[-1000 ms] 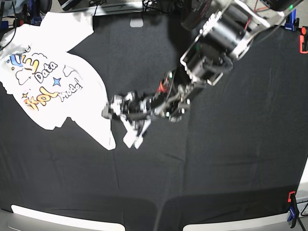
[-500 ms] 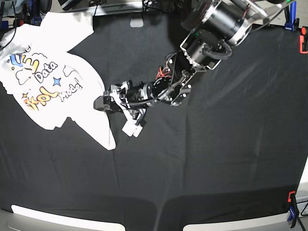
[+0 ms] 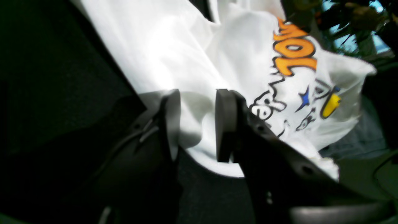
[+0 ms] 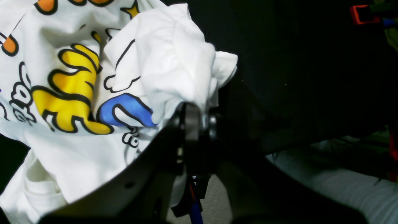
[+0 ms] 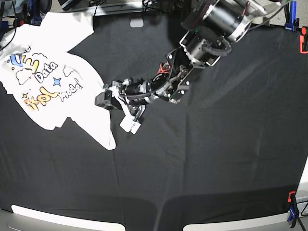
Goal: Layout the t-shirt on the table in an organized manner, then fold the t-shirt properly
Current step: 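Reach the left gripper to the shirt hem and grasp it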
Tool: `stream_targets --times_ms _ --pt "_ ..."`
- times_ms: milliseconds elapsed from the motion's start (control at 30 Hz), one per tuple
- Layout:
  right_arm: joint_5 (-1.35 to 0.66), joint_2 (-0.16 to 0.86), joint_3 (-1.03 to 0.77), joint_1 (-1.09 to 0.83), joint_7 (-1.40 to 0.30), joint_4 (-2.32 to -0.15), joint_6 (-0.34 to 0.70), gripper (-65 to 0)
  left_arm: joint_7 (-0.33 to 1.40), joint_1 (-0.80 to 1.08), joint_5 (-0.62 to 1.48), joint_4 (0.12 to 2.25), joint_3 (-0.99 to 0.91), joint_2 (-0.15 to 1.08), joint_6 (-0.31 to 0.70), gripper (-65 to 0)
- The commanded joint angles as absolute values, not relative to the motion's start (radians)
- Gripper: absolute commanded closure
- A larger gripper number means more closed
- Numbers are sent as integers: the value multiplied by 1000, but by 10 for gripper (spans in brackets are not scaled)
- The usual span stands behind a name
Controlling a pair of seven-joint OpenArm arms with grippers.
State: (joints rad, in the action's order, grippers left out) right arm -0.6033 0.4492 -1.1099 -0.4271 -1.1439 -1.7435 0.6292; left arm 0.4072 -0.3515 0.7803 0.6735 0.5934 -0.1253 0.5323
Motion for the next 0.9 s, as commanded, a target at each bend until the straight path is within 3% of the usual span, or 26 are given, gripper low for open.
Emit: stream_targets --times_ms 0,167,333,467,867 --pt "-614 474 -1119 -427 -1126 -1761 629 0 462 -333 822 667 597 -149 532 -177" --pt "-614 474 -1119 -427 -1127 -1761 629 0 452 -387 864 688 597 -149 530 -177" --pt "-614 474 -1119 -427 -1127 -1761 629 0 617 -424 770 748 597 -149 352 -177" --pt "-614 474 -1119 -427 -1126 -1761 629 0 695 -417 661 841 597 -149 347 -177" --pt "-674 478 -1119 -427 -1108 -1761 631 0 796 -417 654 1168 597 -149 347 -177"
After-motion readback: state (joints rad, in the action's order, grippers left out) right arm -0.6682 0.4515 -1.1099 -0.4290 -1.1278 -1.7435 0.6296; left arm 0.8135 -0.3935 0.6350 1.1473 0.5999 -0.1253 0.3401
